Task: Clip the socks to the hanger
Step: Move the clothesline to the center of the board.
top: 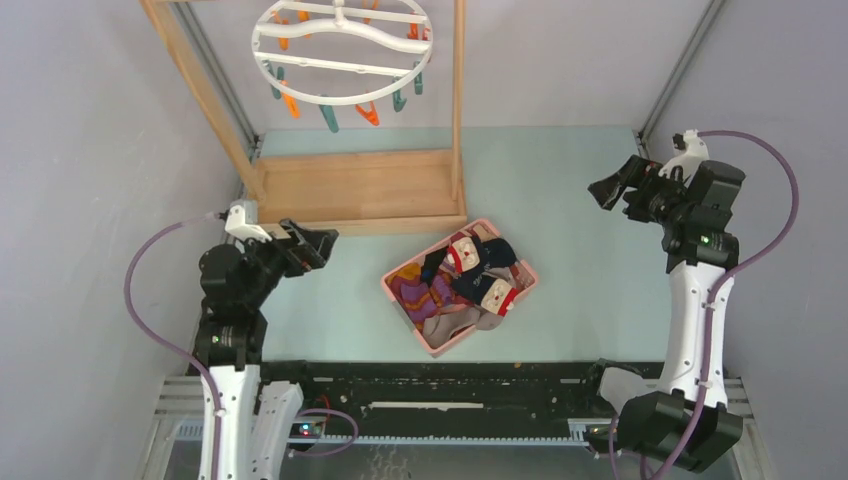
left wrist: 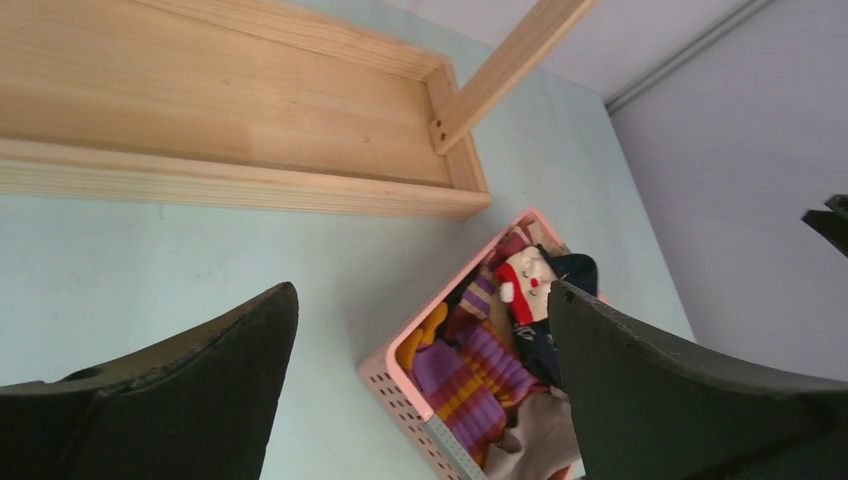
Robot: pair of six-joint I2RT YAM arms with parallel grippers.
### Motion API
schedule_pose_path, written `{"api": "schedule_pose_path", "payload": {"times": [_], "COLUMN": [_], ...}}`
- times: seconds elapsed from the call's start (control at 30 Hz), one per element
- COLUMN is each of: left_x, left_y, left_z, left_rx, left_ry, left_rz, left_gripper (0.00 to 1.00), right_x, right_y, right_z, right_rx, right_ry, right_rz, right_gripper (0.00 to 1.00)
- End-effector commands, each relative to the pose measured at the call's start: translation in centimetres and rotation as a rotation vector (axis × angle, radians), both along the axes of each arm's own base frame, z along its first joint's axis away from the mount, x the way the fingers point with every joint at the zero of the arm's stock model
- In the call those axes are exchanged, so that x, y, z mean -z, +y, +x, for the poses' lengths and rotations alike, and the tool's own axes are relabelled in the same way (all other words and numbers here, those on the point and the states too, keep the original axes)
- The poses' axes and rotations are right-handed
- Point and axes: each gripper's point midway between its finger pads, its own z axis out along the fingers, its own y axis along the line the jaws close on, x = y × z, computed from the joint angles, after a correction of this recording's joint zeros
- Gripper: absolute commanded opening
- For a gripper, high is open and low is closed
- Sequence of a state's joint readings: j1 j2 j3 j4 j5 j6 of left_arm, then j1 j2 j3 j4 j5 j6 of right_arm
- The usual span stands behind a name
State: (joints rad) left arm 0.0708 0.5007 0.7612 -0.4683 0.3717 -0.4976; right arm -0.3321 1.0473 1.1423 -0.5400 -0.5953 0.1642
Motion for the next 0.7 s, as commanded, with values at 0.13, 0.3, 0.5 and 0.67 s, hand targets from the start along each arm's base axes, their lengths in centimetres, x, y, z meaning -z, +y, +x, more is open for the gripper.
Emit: {"api": "schedule_pose_path", "payload": {"times": [0.13, 0.3, 0.5, 0.67], "left_x": [-3.7, -3.4, -3.7, -2.5], "left_y": [-3.0, -3.6, -3.7, -2.5], "left_z": [0.1, 0.1, -0.2, 0.0], "left_rx": [0.172, 0.217, 0.249, 0.207], "left_ry": [-0.108, -0.151, -0.214, -0.213], "left_rz": [-0.064, -0.059, 0.013, 0.127], "left_gripper": [1.0, 1.0, 1.0, 1.0], "right_x": [-3.8, -4.2, -1.3, 1.4], "right_y": [0.7, 4.0, 12.4, 18.6], "right_z": [1.0, 0.8, 0.0, 2.8], "right_rx": [-0.03, -0.193, -0.674, -0.851], "right_ry": [-0.11, -0.171, -0.257, -0.23], "right_rz": [-0.016, -0.114, -0.307, -0.468], "right_gripper": [0.99, 0.99, 1.0, 1.0]}}
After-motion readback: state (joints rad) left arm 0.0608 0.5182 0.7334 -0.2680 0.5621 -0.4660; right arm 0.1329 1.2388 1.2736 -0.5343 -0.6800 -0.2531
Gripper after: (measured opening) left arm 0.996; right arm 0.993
